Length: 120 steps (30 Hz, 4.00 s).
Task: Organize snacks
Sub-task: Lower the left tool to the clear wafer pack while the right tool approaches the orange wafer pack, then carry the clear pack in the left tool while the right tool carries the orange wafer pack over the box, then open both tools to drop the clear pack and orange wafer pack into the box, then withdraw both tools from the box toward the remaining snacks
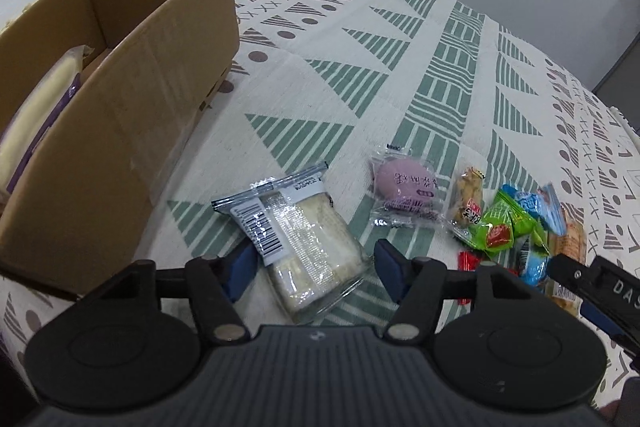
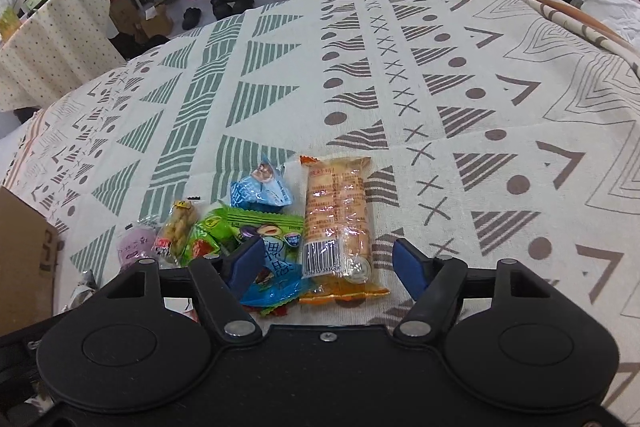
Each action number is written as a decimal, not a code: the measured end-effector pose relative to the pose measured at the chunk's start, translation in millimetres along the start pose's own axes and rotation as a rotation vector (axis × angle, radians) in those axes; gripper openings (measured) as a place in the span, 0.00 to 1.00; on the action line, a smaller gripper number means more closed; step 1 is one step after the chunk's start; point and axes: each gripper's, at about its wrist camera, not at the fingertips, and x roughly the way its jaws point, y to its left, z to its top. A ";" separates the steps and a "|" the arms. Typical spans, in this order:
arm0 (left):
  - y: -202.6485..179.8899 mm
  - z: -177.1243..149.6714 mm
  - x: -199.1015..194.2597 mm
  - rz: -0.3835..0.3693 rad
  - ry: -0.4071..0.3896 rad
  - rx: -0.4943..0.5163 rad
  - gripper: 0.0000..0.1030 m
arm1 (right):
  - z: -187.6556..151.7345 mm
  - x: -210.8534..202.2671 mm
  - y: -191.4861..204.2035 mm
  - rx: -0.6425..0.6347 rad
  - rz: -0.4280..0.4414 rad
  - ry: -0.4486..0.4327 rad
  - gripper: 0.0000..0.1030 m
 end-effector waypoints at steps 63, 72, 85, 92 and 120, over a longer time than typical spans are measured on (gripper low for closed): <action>104.2 30.0 -180.5 -0.015 -0.303 -0.086 0.51 | -14.3 -134.6 95.9 -0.061 0.511 -0.232 0.33; 140.3 41.6 -171.4 -0.004 -0.294 -0.151 0.51 | -30.1 -131.9 137.2 -0.139 0.541 -0.233 0.33; 183.4 62.1 -141.3 -0.035 -0.239 -0.205 0.51 | -44.8 -117.2 178.7 -0.215 0.533 -0.196 0.34; 184.9 74.8 -113.5 -0.099 -0.182 -0.180 0.51 | -44.6 -103.4 197.2 -0.230 0.498 -0.168 0.34; 172.5 79.5 -125.3 0.010 -0.114 -0.159 0.78 | -39.1 -109.4 201.8 -0.203 0.470 -0.156 0.78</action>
